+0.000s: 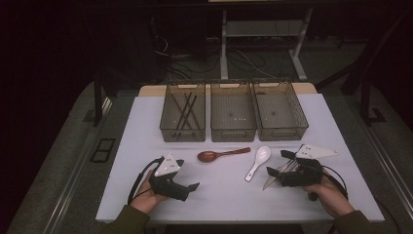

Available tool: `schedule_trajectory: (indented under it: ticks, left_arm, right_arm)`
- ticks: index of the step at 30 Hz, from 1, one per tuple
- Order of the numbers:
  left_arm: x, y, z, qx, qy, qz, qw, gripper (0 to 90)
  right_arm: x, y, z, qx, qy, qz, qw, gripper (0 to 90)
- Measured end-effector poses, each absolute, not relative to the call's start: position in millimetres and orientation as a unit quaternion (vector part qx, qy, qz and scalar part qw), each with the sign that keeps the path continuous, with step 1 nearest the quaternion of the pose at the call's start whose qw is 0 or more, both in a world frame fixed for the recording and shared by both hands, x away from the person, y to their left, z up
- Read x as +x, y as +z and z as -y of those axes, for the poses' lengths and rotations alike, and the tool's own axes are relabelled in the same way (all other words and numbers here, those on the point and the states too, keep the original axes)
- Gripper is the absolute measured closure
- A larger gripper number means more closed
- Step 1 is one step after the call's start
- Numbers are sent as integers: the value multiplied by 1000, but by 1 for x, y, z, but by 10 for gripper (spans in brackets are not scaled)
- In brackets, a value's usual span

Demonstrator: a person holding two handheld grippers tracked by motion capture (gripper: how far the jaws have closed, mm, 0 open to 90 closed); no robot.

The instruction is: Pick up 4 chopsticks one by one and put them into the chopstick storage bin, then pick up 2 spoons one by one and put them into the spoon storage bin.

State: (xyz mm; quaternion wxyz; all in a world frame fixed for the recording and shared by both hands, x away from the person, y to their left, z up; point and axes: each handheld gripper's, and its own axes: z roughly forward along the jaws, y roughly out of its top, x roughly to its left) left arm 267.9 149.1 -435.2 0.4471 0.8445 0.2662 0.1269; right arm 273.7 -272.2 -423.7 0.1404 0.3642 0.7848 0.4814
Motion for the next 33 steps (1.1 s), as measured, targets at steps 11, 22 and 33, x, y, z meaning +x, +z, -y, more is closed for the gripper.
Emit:
schedule_trajectory:
  ticks: [11,22,33]
  left_arm:
    - [268,-434,-150,839,127,-272,453,55]
    - [277,-424,-149,834,128,-269,464,50]
    - [299,-413,-142,830,112,-273,474,15]
  right_arm:
    - [262,-436,293,385,471,-780,148,140]
    - [259,-440,302,395,472,-775,144,139]
    - [260,-439,301,389,473,-778,138,140]
